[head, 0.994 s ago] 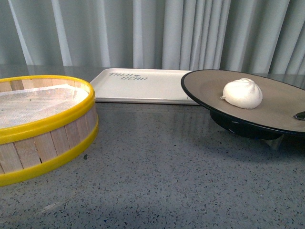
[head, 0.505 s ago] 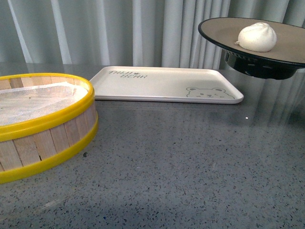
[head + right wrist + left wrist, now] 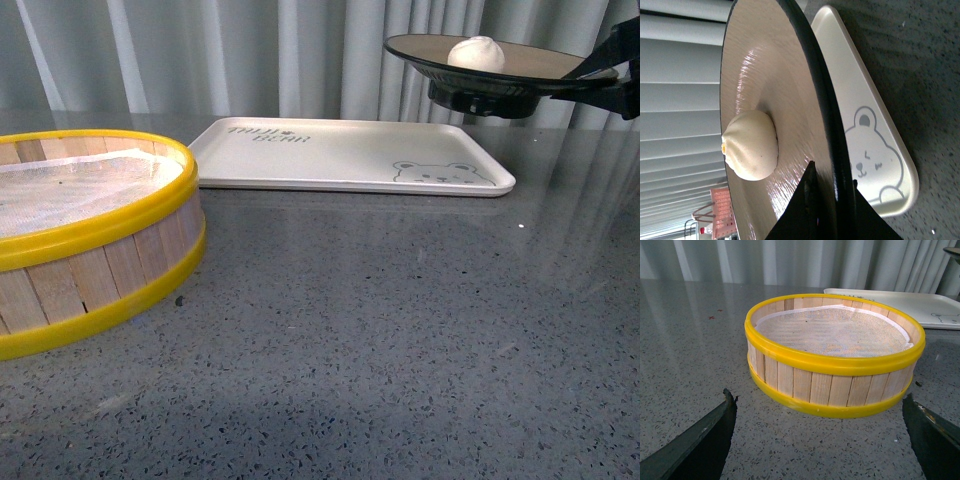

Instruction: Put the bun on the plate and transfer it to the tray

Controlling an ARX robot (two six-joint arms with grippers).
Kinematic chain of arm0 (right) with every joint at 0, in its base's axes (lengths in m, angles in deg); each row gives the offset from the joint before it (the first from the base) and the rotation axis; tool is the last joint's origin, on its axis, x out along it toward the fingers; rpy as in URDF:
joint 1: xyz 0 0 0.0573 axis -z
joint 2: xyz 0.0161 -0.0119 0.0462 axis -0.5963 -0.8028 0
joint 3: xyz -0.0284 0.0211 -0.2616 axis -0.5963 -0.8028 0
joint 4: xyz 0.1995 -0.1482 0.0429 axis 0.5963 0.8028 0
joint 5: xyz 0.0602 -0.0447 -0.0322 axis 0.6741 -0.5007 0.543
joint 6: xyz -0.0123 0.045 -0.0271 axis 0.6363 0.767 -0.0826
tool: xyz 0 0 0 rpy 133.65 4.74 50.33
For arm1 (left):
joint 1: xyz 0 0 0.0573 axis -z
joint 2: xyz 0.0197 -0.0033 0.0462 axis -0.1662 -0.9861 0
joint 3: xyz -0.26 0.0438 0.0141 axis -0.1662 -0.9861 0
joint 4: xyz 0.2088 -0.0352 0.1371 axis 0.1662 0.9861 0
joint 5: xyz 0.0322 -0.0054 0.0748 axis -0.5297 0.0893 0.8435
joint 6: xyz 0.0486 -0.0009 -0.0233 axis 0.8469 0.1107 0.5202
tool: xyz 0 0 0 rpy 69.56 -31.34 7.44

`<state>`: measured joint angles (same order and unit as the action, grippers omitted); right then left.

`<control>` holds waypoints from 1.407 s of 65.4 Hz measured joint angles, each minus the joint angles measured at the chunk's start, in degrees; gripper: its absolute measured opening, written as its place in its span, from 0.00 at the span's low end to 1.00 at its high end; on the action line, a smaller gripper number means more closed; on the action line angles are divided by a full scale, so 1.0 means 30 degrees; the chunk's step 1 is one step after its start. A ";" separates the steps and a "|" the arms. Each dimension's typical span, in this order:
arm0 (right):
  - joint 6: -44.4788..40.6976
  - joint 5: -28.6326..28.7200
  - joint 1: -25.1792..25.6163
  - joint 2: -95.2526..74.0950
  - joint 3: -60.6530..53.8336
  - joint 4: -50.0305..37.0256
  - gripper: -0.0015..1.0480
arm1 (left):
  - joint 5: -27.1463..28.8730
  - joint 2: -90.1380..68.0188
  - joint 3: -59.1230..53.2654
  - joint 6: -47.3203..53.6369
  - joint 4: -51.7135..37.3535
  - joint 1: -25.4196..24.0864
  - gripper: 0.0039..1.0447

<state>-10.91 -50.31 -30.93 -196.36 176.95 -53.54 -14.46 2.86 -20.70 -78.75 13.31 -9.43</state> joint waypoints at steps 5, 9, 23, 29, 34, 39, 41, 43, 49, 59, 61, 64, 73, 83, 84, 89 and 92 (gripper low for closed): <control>0.0000 -0.0102 -0.0197 -0.0918 0.1457 0.0780 0.03 | 0.0000 0.0000 0.0000 0.0000 0.0000 0.0000 0.94; -0.0182 -0.0087 -0.0437 -0.1683 0.2696 0.1530 0.03 | 0.0000 0.0000 0.0000 0.0000 0.0000 0.0000 0.94; -0.0634 -0.0124 -0.1647 -0.3687 0.5384 0.2557 0.03 | 0.0000 0.0000 0.0000 0.0000 0.0000 0.0000 0.94; -0.0780 -0.0364 -0.2193 -0.4248 0.5887 0.2878 0.03 | 0.0000 0.0000 0.0000 0.0000 0.0000 0.0000 0.94; -0.0860 -0.0335 -0.2463 -0.4539 0.5923 0.2878 0.03 | 0.0000 0.0000 0.0000 0.0000 0.0000 0.0000 0.94; -0.0882 -0.0379 -0.2543 -0.4772 0.5931 0.2878 0.03 | 0.0000 0.0000 0.0000 0.0000 0.0000 0.0000 0.94; -0.0911 -0.0423 -0.2543 -0.4969 0.6047 0.2900 0.03 | 0.0000 0.0000 0.0000 0.0000 0.0000 0.0000 0.94; -0.0933 -0.0495 -0.2521 -0.5115 0.6113 0.2900 0.03 | 0.0000 0.0000 0.0000 0.0000 0.0000 0.0000 0.94; -0.0947 -0.0772 -0.2375 -0.5442 0.6382 0.3060 0.03 | 0.0000 0.0000 0.0000 0.0000 0.0000 0.0000 0.94; -0.0940 -0.0838 -0.2142 -0.5595 0.6433 0.3053 0.03 | 0.0000 0.0000 0.0000 0.0000 0.0000 0.0000 0.94; -0.0933 -0.0845 -0.2120 -0.5595 0.6433 0.3045 0.03 | 0.0000 0.0000 0.0000 0.0000 0.0000 0.0000 0.94; -0.0933 -0.0838 -0.2113 -0.5595 0.6433 0.2958 0.03 | 0.0000 0.0000 0.0000 0.0000 0.0000 0.0000 0.94; -0.0903 -0.0758 -0.2120 -0.5588 0.6346 0.2710 0.03 | 0.0000 0.0000 0.0000 0.0000 0.0000 0.0000 0.94; -0.0918 -0.0772 -0.2229 -0.5588 0.6258 0.2747 0.03 | 0.0000 0.0000 0.0000 0.0000 0.0000 0.0000 0.94; -0.0918 -0.0772 -0.2237 -0.5588 0.6215 0.2739 0.03 | 0.0000 0.0000 0.0000 0.0000 0.0000 0.0000 0.94; -0.0903 -0.0787 -0.2280 -0.5588 0.6018 0.2718 0.03 | 0.0000 0.0000 0.0000 0.0000 0.0000 0.0000 0.94; -0.0889 -0.0823 -0.2288 -0.5588 0.5872 0.2696 0.03 | 0.0000 0.0000 0.0000 0.0000 0.0000 0.0000 0.94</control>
<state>-13.58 -52.78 -37.79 -213.13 194.57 -45.45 -14.46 2.86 -20.70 -78.75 13.31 -9.43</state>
